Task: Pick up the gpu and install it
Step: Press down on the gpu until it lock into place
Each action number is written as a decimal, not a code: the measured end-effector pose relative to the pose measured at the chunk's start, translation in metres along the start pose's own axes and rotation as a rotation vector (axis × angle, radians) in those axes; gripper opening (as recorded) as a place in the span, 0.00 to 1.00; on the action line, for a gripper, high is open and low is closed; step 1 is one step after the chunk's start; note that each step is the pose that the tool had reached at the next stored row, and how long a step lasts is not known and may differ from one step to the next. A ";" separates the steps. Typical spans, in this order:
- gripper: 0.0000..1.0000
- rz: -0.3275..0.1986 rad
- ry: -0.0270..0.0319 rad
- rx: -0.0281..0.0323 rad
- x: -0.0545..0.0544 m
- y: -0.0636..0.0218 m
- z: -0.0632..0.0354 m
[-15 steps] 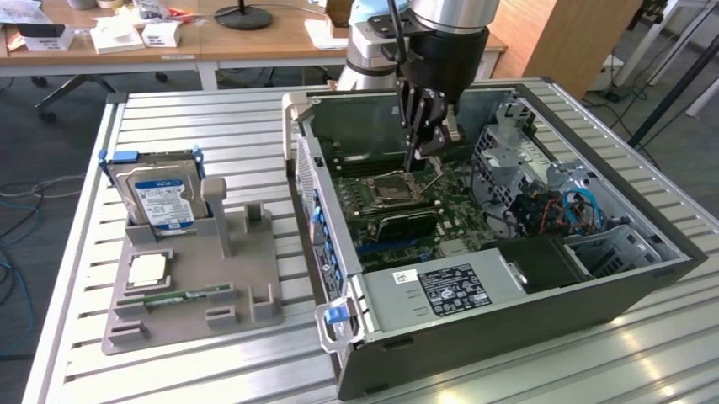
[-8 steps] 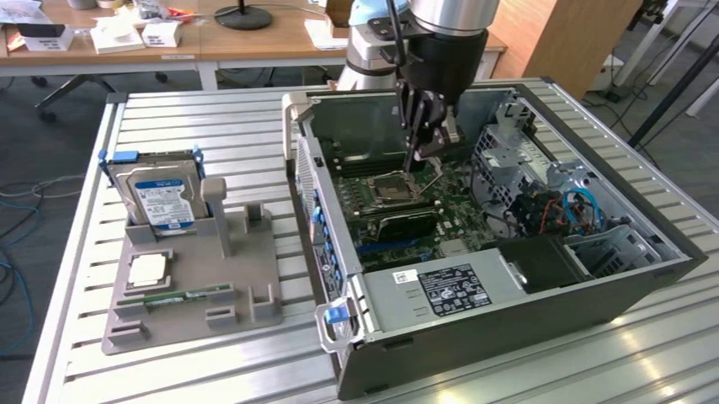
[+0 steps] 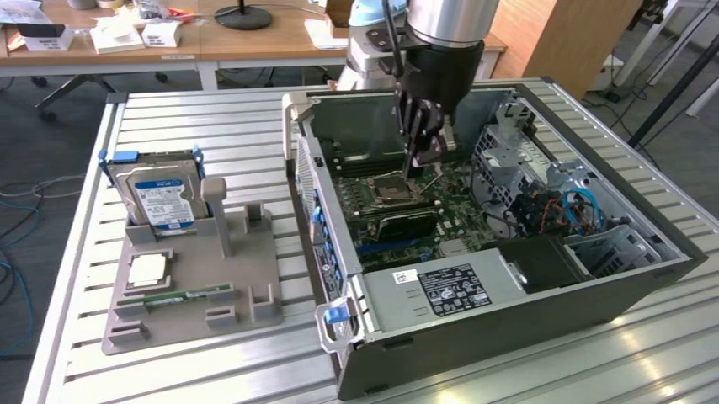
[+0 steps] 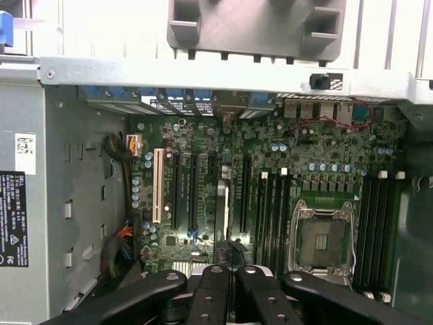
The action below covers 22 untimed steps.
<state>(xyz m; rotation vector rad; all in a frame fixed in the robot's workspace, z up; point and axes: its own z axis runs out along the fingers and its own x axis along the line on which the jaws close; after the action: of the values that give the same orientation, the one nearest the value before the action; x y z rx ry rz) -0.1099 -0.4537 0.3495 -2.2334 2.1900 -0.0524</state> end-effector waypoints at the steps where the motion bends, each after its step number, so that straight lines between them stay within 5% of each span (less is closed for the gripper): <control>1: 0.10 0.000 0.0000 0.0001 0.000 0.0000 0.0012; 22: 0.10 0.000 0.0000 0.0000 0.000 0.0008 0.0252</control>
<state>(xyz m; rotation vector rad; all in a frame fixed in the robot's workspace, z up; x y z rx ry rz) -0.1099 -0.4537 0.3243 -2.2334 2.1900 -0.0524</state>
